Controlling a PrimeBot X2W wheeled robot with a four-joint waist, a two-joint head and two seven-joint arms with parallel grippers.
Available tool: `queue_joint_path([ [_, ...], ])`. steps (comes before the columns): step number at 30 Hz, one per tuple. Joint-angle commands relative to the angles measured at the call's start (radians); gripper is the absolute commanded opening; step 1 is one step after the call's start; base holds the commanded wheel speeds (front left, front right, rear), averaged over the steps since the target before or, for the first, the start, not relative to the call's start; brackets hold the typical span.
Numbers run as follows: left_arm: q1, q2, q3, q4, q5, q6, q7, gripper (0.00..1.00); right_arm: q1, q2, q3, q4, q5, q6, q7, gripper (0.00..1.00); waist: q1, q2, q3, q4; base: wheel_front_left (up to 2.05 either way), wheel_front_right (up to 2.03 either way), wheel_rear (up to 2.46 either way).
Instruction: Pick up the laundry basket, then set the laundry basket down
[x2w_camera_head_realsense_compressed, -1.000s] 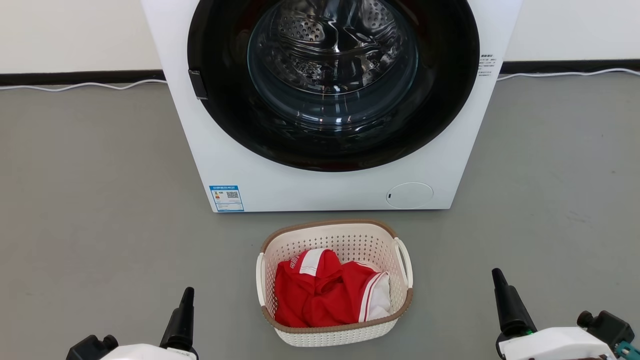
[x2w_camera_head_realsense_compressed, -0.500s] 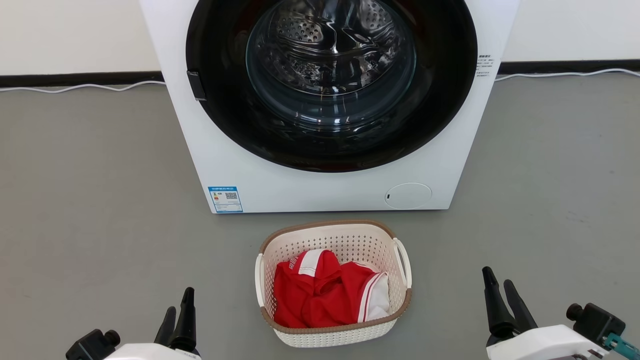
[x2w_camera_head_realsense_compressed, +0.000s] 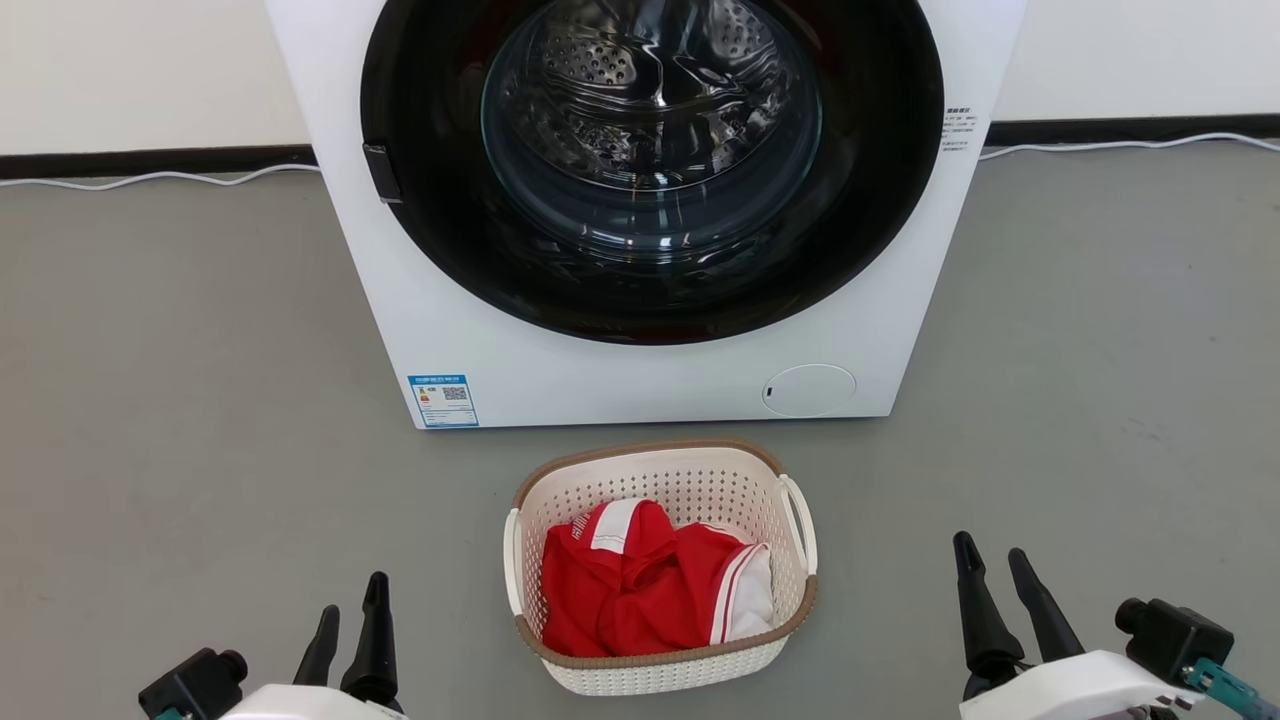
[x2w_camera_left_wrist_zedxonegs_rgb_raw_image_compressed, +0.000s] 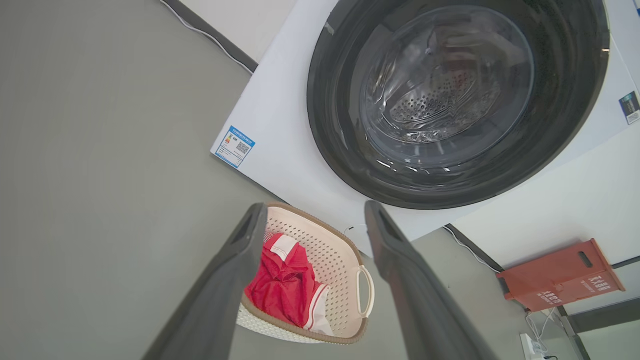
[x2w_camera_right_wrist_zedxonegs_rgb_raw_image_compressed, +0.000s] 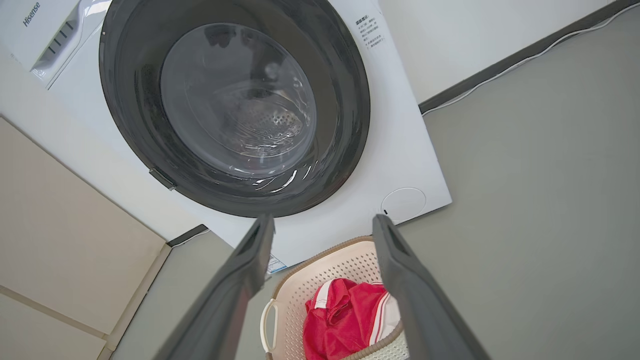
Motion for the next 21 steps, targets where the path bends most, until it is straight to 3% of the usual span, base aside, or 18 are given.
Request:
queue_joint_path([
  [1,-0.028,0.008,0.013,-0.03,0.038,0.009,-0.014,1.0,-0.053,-0.013,0.022,-0.031,-0.044,0.005,-0.019,1.0,-0.0001,0.0,0.0,-0.001,0.0,0.0,0.0],
  [21,-0.025,0.011,0.004,-0.03,0.27,0.03,-0.073,1.0,-0.061,-0.016,0.048,-0.035,-0.319,0.006,-0.078,1.0,-0.0001,0.0,-0.002,-0.008,0.0,0.0,0.0],
])
